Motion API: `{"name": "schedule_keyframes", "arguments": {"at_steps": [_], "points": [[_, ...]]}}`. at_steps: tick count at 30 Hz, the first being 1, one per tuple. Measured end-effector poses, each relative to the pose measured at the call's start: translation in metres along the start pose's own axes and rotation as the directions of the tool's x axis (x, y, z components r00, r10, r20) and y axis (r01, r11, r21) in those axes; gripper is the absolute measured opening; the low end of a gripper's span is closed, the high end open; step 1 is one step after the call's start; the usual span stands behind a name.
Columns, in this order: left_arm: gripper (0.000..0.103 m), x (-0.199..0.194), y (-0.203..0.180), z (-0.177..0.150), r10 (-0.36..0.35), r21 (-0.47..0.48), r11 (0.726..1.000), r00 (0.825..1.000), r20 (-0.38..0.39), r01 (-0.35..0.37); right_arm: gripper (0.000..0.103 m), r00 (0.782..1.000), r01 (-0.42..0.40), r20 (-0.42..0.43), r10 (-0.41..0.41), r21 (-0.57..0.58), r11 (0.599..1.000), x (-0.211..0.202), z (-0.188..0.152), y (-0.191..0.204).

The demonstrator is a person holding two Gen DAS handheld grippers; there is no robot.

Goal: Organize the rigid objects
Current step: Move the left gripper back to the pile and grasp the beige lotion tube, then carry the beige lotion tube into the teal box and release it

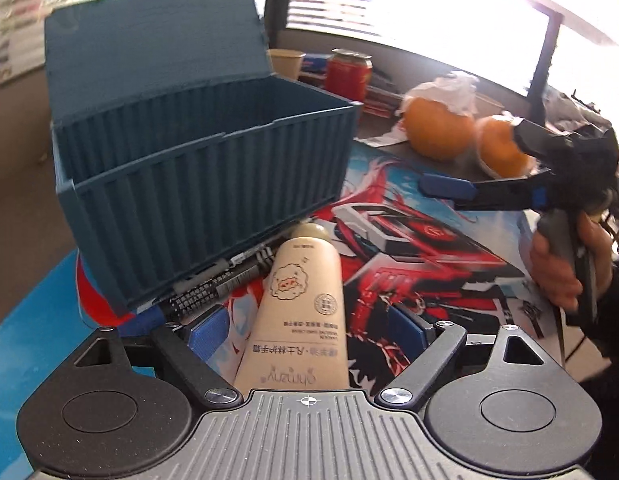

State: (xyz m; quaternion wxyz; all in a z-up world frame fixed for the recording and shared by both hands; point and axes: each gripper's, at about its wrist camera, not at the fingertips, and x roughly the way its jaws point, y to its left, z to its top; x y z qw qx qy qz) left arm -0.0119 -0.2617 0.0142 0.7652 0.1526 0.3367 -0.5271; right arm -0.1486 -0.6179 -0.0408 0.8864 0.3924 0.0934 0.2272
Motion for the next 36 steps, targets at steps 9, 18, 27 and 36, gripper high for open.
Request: {"name": "schedule_keyframes", "arguments": {"at_steps": [9,18,27,36], "points": [[0.053,0.005,0.011,0.0,0.0,-0.055,0.998,1.0,0.01,0.001,0.103,1.0,-0.004,0.001,0.004,0.004,1.0,-0.001,0.0,-0.001],[0.048,0.013,0.011,0.007,-0.013,-0.074,0.997,1.0,0.014,0.014,0.103,1.0,-0.002,0.003,0.002,0.004,1.0,-0.001,0.001,-0.003],[0.045,0.008,0.001,0.004,0.004,-0.028,1.0,1.0,0.012,-0.003,0.103,1.0,-0.001,0.006,0.001,0.006,1.0,-0.001,0.001,-0.004],[0.044,-0.015,-0.02,0.006,0.023,0.073,0.997,0.999,0.029,-0.025,0.103,1.0,-0.003,0.007,0.003,0.009,1.0,-0.001,0.001,-0.005]]}}
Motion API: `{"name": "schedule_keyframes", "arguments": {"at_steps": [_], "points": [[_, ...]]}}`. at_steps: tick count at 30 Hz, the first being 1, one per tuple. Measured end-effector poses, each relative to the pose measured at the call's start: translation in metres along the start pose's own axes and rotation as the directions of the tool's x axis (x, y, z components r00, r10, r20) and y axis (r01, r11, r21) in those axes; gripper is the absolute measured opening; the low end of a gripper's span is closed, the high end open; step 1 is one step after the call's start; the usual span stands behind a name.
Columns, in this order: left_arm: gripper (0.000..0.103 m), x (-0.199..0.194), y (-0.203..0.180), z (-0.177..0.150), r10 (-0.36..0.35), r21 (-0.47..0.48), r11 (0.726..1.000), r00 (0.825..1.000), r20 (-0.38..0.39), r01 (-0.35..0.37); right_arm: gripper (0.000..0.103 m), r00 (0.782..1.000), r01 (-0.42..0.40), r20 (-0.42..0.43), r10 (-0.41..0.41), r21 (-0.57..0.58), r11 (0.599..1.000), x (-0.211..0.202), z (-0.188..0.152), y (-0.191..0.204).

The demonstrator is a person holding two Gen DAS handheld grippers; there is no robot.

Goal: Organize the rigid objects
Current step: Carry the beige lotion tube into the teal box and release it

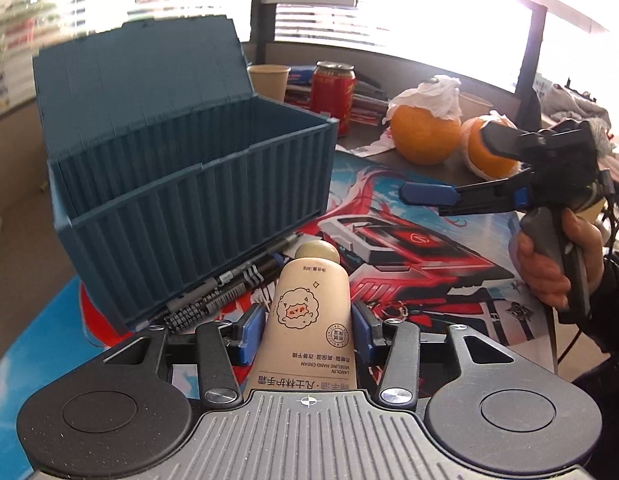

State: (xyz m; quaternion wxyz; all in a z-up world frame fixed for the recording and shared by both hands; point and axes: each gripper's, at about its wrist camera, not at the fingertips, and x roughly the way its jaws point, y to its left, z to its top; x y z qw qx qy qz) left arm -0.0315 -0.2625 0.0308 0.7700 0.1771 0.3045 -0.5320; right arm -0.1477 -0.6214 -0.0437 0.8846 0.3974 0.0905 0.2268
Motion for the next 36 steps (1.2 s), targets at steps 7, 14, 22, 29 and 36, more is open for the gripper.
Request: {"name": "schedule_keyframes", "arguments": {"at_steps": [7,14,22,29,36], "points": [[0.044,-0.025,-0.002,0.013,0.039,0.05,0.998,0.999,0.027,-0.041,0.103,1.0,-0.002,0.003,0.002,0.005,1.0,0.003,-0.003,0.002],[0.044,-0.046,-0.001,0.034,0.065,0.114,0.991,0.997,0.051,-0.071,0.103,1.0,-0.008,0.004,0.008,0.011,1.0,0.011,-0.012,0.009],[0.044,-0.062,0.0,0.069,0.099,0.229,0.967,0.993,0.068,-0.112,0.103,1.0,-0.021,0.012,0.021,0.03,0.999,0.026,-0.024,0.022],[0.044,-0.059,0.002,0.102,0.085,0.306,0.947,0.995,0.055,-0.098,0.103,0.999,-0.038,0.02,0.037,0.052,0.998,0.047,-0.047,0.041],[0.045,-0.039,0.006,0.127,0.042,0.375,0.926,0.999,0.016,-0.044,0.103,0.998,-0.051,0.03,0.049,0.071,0.996,0.067,-0.067,0.056]]}}
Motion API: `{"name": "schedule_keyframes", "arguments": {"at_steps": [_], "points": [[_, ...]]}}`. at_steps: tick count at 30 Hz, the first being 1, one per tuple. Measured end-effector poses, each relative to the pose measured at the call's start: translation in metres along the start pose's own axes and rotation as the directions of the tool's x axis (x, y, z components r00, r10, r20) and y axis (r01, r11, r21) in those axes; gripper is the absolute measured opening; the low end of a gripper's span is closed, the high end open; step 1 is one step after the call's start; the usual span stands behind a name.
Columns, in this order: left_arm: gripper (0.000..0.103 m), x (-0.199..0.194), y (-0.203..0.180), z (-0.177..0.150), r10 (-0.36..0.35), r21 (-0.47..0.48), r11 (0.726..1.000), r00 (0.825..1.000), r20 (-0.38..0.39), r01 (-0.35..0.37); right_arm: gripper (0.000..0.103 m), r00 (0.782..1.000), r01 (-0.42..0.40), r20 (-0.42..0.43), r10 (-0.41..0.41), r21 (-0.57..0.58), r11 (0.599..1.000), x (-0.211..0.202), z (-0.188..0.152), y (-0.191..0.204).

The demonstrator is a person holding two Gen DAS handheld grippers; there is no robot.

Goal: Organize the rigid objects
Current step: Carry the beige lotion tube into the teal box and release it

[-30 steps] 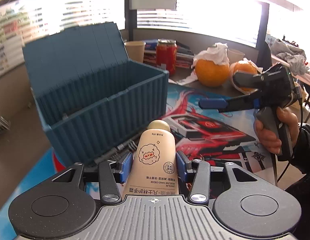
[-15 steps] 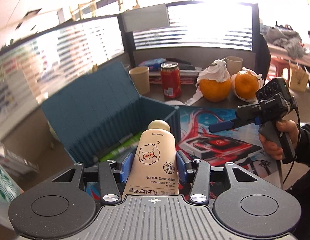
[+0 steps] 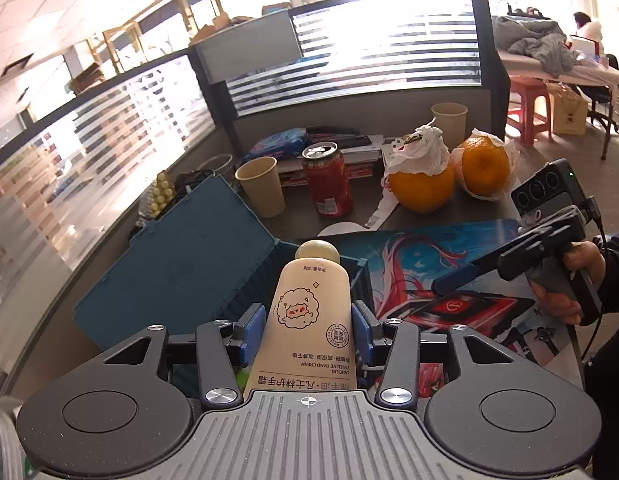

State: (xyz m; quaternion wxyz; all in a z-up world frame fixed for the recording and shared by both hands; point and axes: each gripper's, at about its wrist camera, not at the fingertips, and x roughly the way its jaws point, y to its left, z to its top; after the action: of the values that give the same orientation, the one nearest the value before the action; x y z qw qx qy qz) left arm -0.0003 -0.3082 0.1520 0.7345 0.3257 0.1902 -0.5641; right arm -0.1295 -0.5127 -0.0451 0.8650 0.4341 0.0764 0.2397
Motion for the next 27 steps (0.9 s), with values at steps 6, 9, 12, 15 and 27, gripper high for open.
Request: {"name": "schedule_keyframes", "arguments": {"at_steps": [6,9,12,15,27], "points": [[0.045,0.027,0.025,0.011,-0.054,0.004,0.999,0.998,-0.026,0.054,0.103,1.0,-0.007,-0.003,0.007,-0.004,1.0,0.023,-0.03,0.022],[0.045,0.04,0.033,0.01,-0.088,0.015,0.996,0.995,-0.037,0.088,0.103,1.0,-0.01,-0.002,0.01,0.002,1.0,0.034,-0.043,0.033],[0.045,0.056,0.041,0.007,-0.105,0.006,0.994,0.993,-0.055,0.106,0.103,1.0,-0.014,0.0,0.014,0.01,1.0,0.048,-0.06,0.045],[0.045,0.072,0.053,0.0,-0.116,-0.017,0.993,0.99,-0.08,0.115,0.103,1.0,-0.017,0.004,0.017,0.015,1.0,0.061,-0.078,0.057],[0.045,0.11,0.07,-0.023,-0.168,-0.055,0.985,0.972,-0.162,0.162,0.103,1.0,-0.022,0.009,0.022,0.026,0.999,0.111,-0.146,0.105]]}}
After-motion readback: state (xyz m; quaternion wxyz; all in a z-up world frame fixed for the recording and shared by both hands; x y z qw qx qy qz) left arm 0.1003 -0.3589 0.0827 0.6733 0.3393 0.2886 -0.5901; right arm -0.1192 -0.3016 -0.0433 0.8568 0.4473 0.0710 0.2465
